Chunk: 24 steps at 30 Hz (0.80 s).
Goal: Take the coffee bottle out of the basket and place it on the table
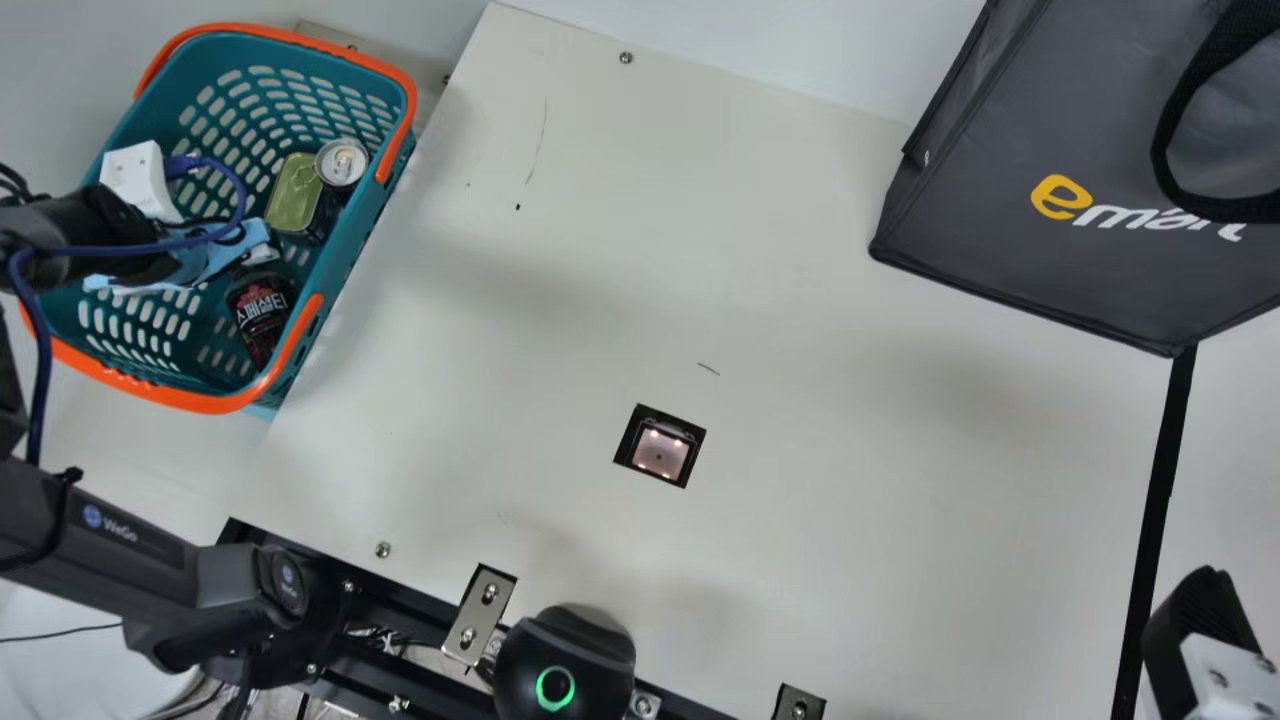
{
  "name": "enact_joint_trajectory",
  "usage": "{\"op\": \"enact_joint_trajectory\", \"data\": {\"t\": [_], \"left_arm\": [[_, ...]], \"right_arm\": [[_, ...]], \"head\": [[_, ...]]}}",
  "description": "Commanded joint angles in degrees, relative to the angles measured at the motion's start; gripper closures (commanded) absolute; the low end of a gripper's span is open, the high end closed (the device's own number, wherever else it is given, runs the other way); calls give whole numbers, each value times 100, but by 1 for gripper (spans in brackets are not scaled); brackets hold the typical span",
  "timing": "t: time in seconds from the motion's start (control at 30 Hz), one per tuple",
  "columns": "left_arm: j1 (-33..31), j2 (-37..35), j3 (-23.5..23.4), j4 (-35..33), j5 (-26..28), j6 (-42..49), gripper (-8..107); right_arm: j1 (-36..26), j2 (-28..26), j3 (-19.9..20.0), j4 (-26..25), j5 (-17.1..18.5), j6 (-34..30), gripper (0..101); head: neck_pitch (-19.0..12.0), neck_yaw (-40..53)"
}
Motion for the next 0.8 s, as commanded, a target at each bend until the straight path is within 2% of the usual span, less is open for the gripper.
{"op": "enact_joint_trajectory", "data": {"t": [0.0,0.77], "left_arm": [[8,36,-9,-18,0,-18,9],[-55,383,-127,22,-7,-194,9]], "right_arm": [[0,0,0,0,0,0,10],[0,0,0,0,-6,0,10]], "head": [[-148,14],[-148,14]]}}
